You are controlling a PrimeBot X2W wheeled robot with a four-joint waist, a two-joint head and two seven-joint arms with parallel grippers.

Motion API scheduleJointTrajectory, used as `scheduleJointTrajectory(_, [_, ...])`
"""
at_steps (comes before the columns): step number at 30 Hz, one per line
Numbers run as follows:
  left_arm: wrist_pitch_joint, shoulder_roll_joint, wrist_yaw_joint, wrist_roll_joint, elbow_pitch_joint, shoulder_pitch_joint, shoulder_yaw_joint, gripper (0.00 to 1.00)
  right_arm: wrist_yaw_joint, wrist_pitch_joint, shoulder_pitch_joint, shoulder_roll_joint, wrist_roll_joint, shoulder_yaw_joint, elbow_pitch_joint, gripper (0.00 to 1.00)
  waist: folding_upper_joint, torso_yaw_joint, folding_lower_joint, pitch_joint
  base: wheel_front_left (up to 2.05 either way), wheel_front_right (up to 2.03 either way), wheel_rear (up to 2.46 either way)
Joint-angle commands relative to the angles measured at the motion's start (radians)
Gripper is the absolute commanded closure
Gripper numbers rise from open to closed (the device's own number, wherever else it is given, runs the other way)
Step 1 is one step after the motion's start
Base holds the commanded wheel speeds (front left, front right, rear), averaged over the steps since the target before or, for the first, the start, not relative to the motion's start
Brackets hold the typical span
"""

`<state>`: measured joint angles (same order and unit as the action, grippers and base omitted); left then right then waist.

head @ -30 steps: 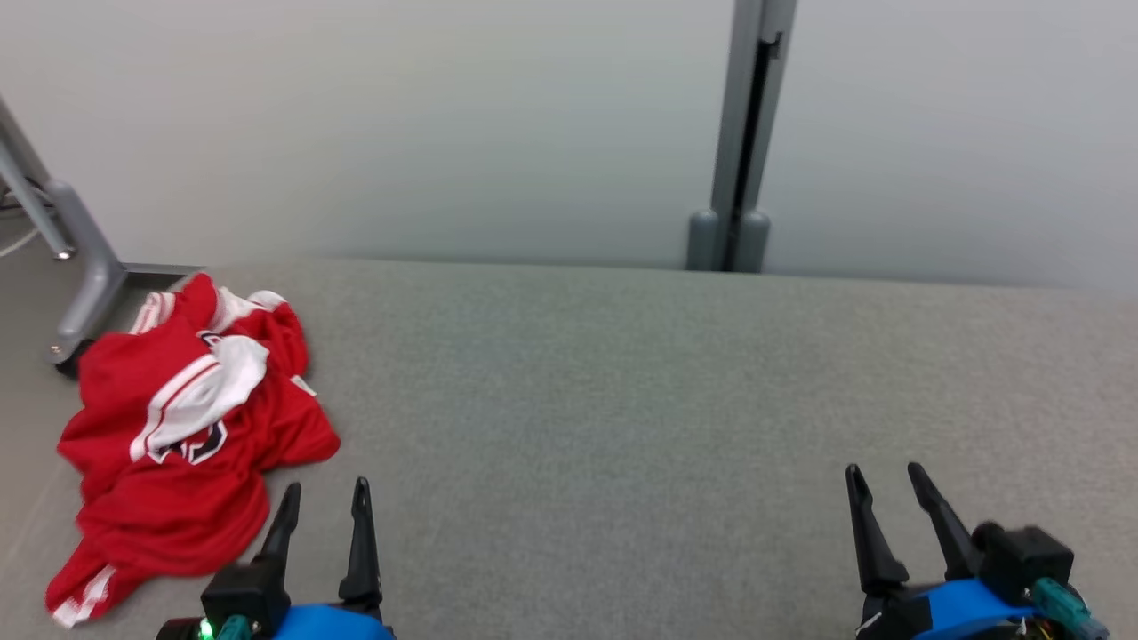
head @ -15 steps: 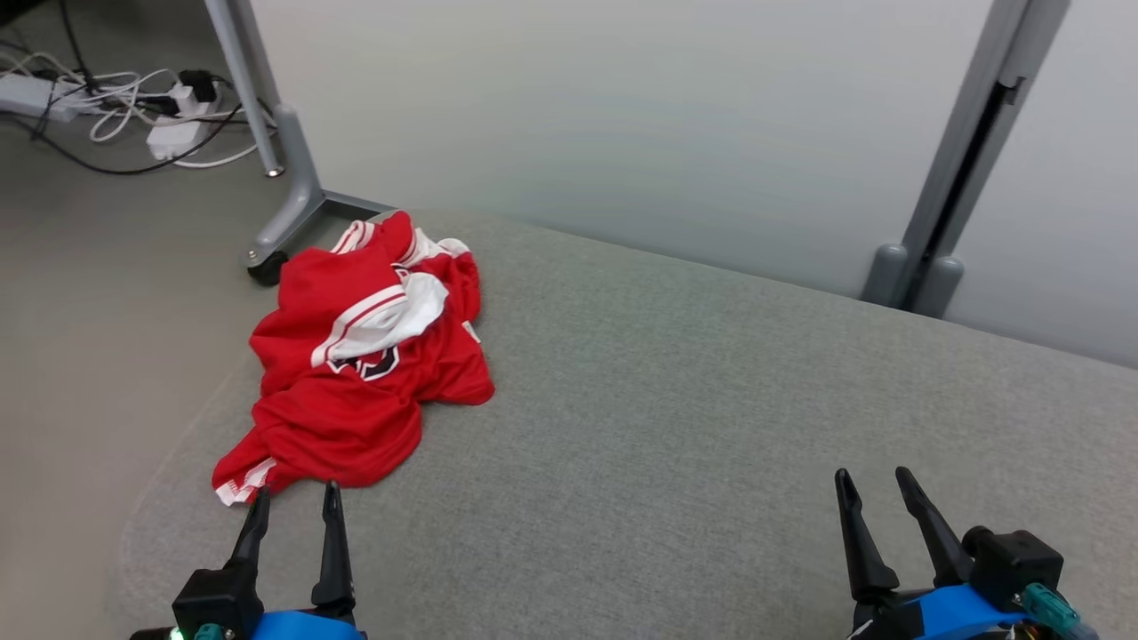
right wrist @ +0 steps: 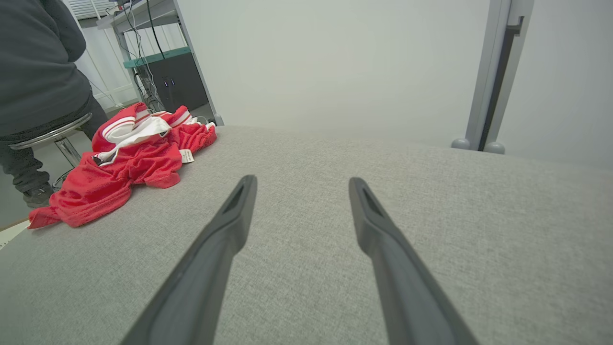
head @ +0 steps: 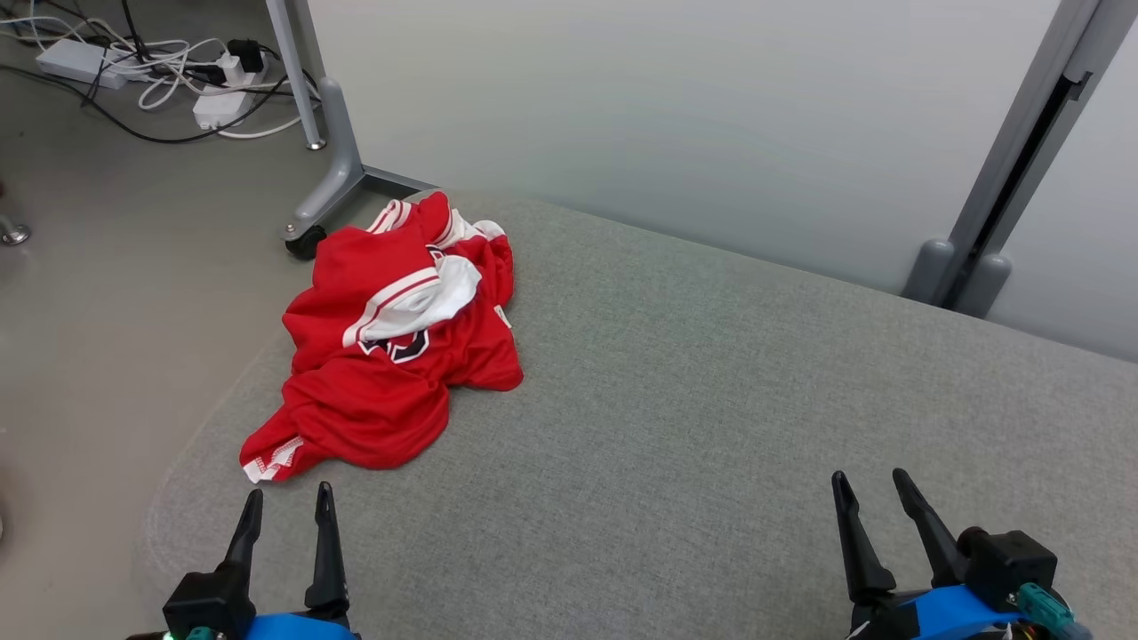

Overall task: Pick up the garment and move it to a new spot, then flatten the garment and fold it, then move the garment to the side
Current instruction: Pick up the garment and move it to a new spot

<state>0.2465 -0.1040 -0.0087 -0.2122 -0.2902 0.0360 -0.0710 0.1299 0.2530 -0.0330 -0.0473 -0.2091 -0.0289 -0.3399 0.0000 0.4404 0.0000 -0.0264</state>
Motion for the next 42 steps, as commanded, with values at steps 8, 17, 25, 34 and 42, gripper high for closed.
scheduleJointTrajectory(8, [-0.083, -0.013, -0.005, -0.081, 0.126, -0.081, 0.047, 0.00, 0.001, -0.005, -0.024, -0.005, 0.022, 0.007, 0.025, 0.00, 0.0000, -0.034, 0.0000, 0.051, 0.00, 0.00, 0.00])
scheduleJointTrajectory(17, [-0.329, -0.159, -0.006, -0.203, 0.235, -0.273, 0.185, 0.00, 0.001, -0.030, -0.073, -0.005, 0.060, 0.025, 0.094, 0.00, 0.0000, -0.128, 0.0000, 0.211, 0.00, 0.00, 0.00])
scheduleJointTrajectory(25, [-0.575, -0.304, 0.005, -0.314, 0.107, -0.439, 0.279, 0.00, 0.001, -0.062, -0.131, -0.006, 0.111, 0.025, 0.179, 0.00, 0.0000, -0.245, 0.0000, 0.398, 0.00, 0.00, 0.00])
scheduleJointTrajectory(34, [-0.794, -0.375, 0.086, -0.401, -0.032, -0.497, 0.353, 0.00, 0.001, -0.075, -0.175, -0.006, 0.139, 0.026, 0.251, 0.00, 0.0000, -0.372, 0.0000, 0.524, 0.00, 0.00, 0.00])
scheduleJointTrajectory(42, [-0.883, -0.397, 0.099, -0.437, -0.036, -0.471, 0.371, 1.00, 0.001, -0.055, -0.174, -0.005, 0.116, 0.030, 0.234, 0.00, 0.0000, -0.420, 0.0000, 0.506, 0.00, 0.00, 0.00])
